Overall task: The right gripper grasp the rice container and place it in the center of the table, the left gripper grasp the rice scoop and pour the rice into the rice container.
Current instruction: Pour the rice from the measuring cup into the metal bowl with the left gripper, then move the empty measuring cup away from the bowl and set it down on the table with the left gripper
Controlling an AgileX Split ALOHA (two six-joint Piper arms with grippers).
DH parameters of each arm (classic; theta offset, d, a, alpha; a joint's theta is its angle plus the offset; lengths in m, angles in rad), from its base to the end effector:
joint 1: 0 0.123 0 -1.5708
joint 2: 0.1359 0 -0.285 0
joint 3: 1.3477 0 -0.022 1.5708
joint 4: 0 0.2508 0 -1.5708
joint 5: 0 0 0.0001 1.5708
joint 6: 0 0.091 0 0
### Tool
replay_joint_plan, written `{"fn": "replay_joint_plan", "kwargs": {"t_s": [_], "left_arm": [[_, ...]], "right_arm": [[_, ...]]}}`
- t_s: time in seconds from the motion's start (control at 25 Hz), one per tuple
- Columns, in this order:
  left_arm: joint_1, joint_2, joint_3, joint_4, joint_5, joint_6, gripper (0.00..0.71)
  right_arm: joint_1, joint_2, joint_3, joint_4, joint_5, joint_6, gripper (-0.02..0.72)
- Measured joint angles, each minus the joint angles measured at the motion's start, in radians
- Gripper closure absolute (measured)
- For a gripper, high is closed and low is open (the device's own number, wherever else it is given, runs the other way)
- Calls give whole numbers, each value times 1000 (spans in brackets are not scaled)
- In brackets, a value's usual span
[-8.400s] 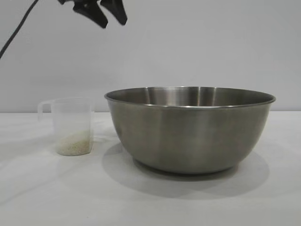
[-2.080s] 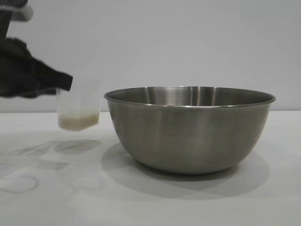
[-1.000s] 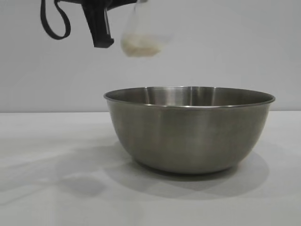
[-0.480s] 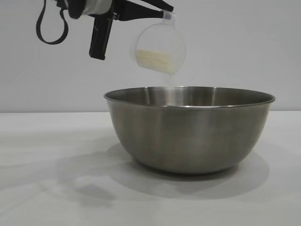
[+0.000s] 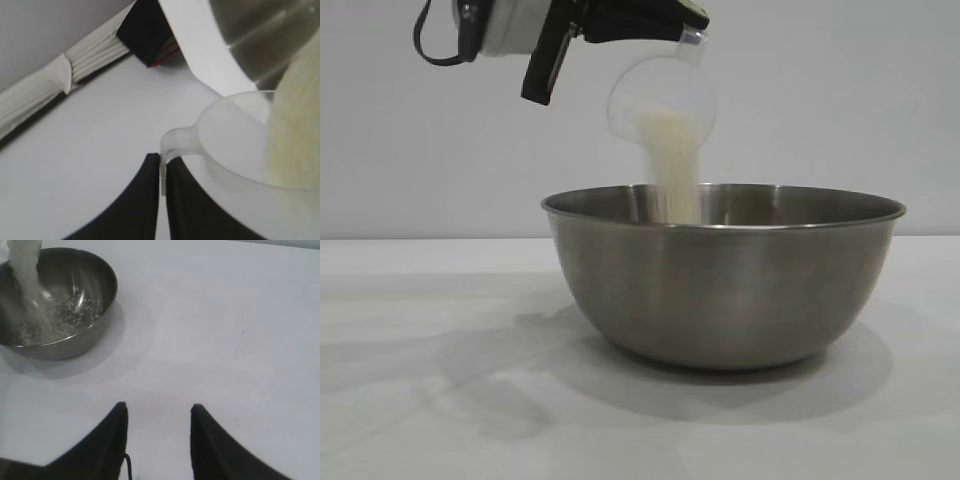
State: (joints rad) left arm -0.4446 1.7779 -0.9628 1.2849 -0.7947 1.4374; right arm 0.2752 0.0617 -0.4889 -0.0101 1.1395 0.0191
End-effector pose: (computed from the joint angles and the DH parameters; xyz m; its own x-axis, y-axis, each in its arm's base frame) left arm 0.2960 -0.2100 0.2122 0.7780 0.0380 0.6271 -0.5528 -0.4329 0.7120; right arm 0.0020 -0.0003 0.2682 -0.5670 -0.1447 -0.8109 -0.2562 0.9666 0.0067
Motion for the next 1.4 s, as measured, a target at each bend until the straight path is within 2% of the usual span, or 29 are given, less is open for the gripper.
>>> {"fn": "replay_joint_plan", "kwargs": {"t_s": [0.28, 0.4, 0.44, 0.6, 0.76, 0.84, 1.0, 1.16, 1.28, 1.4], "left_arm": [[-6, -4, 0, 15, 3, -17, 710], [-13, -4, 0, -48, -4, -201, 710], [-15, -4, 0, -91, -16, -268, 710], [-17, -4, 0, -348, -49, -599, 710], [-17, -4, 0, -653, -54, -1032, 710], [-17, -4, 7, -816, -57, -1165, 710], [-17, -6, 64, -1099, -60, -1234, 710], [-17, -12, 175, -1415, -73, -1248, 710], [0, -12, 295, -1499, -148, -1253, 710], [52, -14, 402, -1504, -204, -1282, 710]], "right_arm": [[0, 0, 0, 0, 0, 0, 418], [0, 0, 0, 0, 0, 0, 418], [0, 0, 0, 0, 0, 0, 461], [0, 0, 0, 0, 0, 0, 447], [0, 0, 0, 0, 0, 0, 447], [0, 0, 0, 0, 0, 0, 447], [0, 0, 0, 0, 0, 0, 447], [0, 0, 0, 0, 0, 0, 447], [0, 0, 0, 0, 0, 0, 447], [0, 0, 0, 0, 0, 0, 447]]}}
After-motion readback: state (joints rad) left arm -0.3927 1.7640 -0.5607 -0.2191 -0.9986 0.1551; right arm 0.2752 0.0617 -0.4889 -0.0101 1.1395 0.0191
